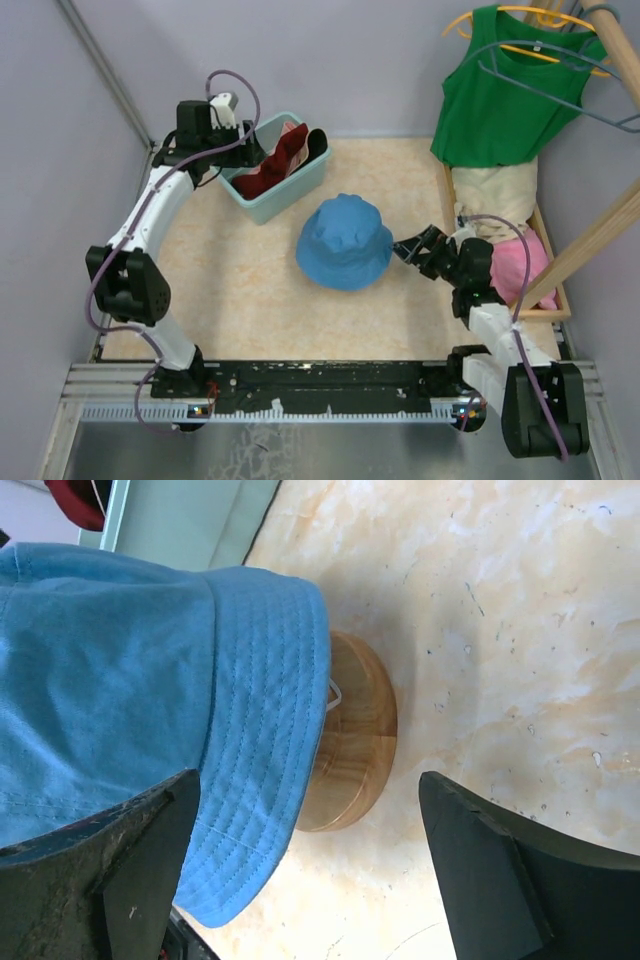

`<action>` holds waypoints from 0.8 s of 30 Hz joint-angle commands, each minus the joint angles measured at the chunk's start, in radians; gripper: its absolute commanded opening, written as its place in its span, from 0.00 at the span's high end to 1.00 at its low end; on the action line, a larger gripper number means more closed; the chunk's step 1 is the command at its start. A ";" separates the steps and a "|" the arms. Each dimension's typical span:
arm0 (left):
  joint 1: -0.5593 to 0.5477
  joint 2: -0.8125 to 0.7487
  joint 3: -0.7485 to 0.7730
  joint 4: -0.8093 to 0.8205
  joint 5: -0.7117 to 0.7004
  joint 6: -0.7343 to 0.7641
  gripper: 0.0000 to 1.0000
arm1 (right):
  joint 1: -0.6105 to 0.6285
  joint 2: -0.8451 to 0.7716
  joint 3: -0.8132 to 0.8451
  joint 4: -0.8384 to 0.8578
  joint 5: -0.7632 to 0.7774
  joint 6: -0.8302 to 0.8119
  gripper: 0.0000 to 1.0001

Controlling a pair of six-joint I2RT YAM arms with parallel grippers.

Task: Stack the hats

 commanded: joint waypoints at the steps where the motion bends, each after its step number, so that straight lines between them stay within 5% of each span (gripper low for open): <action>1: -0.006 0.039 0.011 0.096 0.112 0.070 0.23 | -0.011 -0.026 0.083 -0.074 0.024 -0.038 0.09; 10: -0.028 0.068 -0.072 0.202 0.086 0.021 0.28 | -0.021 -0.018 0.110 -0.099 0.024 -0.037 0.09; 24: -0.064 0.205 0.004 0.179 0.011 -0.024 0.30 | -0.031 0.013 0.133 -0.096 0.024 -0.042 0.08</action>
